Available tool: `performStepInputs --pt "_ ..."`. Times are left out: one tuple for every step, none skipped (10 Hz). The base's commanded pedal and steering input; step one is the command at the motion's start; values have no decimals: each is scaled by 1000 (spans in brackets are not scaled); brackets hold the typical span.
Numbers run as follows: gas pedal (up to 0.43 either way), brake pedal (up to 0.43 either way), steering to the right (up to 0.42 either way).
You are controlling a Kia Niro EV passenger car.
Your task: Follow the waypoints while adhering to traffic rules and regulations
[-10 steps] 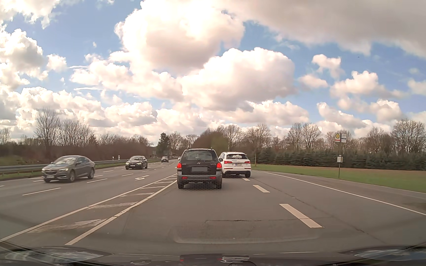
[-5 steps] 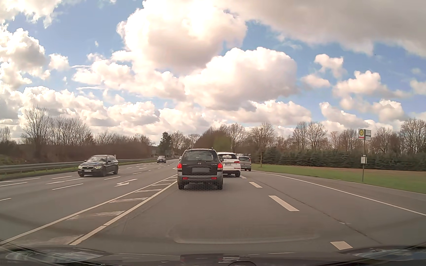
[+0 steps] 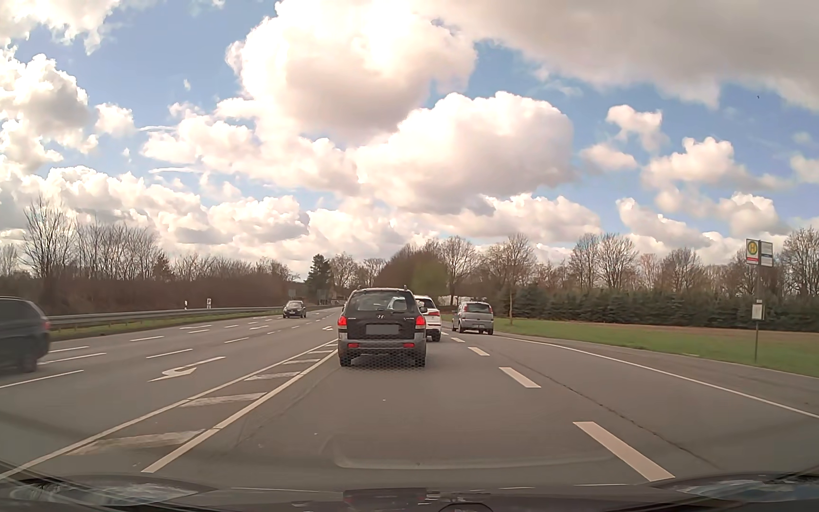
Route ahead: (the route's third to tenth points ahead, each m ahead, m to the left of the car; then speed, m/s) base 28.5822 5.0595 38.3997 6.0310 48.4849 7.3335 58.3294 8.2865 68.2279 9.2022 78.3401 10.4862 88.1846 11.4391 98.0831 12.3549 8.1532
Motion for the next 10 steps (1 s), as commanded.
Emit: performStepInputs --pt "177 0 -6" --pt "177 0 -6" --pt "177 0 -6" --pt "177 0 -8" --pt "177 0 -12" --pt "177 0 -13" --pt "177 0 -13" --pt "177 0 -13" --pt "177 0 -13" --pt "177 0 -14"
